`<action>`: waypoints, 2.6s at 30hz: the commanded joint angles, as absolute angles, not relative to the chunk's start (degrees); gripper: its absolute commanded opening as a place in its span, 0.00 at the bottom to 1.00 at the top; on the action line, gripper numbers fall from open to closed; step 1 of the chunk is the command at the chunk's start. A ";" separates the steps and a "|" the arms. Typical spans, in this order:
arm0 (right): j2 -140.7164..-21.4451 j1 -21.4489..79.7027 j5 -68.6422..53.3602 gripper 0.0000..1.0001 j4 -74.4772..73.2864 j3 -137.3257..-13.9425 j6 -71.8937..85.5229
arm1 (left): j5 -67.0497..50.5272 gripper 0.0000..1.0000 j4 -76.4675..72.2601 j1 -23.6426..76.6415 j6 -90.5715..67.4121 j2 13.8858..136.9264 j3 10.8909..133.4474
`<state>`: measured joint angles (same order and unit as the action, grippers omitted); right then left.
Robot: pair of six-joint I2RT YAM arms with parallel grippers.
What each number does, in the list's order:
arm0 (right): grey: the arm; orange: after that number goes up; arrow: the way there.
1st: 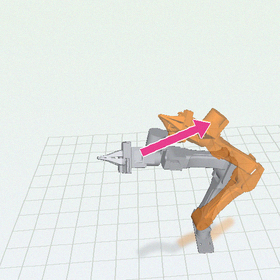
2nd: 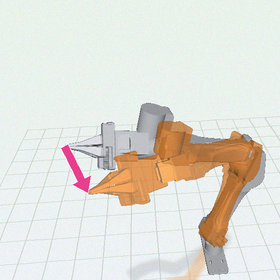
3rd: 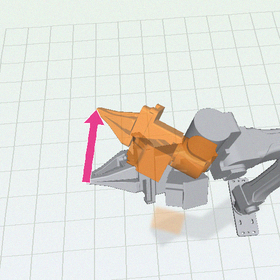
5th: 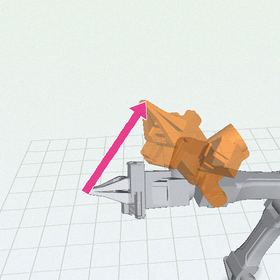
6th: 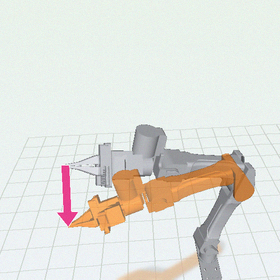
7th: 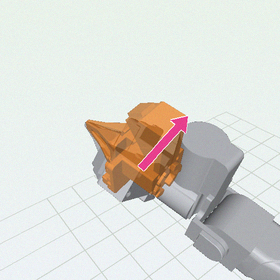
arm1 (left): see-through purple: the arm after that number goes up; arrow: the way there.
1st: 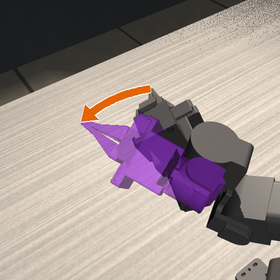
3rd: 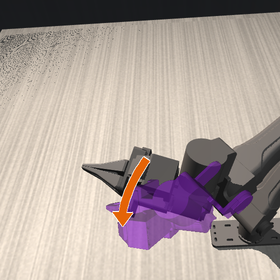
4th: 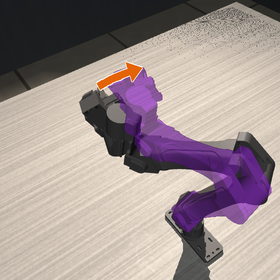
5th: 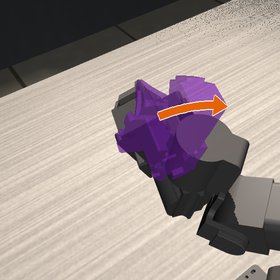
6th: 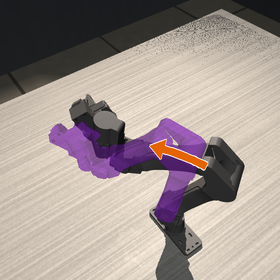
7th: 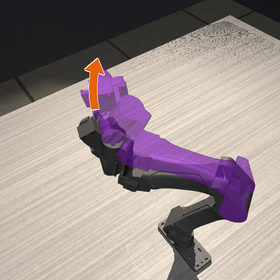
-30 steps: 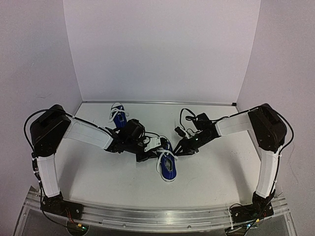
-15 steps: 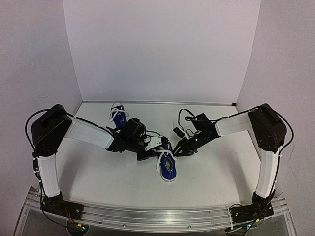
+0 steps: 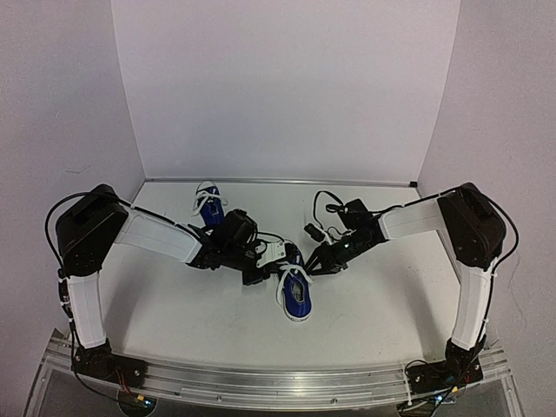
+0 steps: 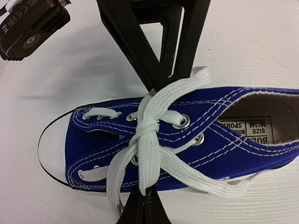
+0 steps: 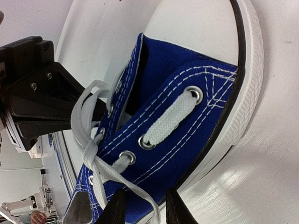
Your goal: Tie the shoes
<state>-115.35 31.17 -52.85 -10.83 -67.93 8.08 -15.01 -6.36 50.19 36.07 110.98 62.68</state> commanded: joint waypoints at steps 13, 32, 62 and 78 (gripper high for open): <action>-115.40 31.72 -53.17 0.26 -11.37 -69.90 7.21 | -10.60 0.00 -3.78 49.10 35.23 103.65 57.69; -113.76 31.85 -51.62 0.00 -12.10 -70.23 7.38 | -11.32 0.38 -1.54 48.77 35.25 100.02 54.04; -110.77 31.82 -42.79 0.00 -13.97 -71.18 8.25 | -25.35 0.44 -8.62 45.91 34.94 107.41 64.81; -110.75 31.83 -43.02 0.00 -14.07 -71.46 8.36 | -25.17 0.30 -5.73 46.72 34.71 111.79 69.60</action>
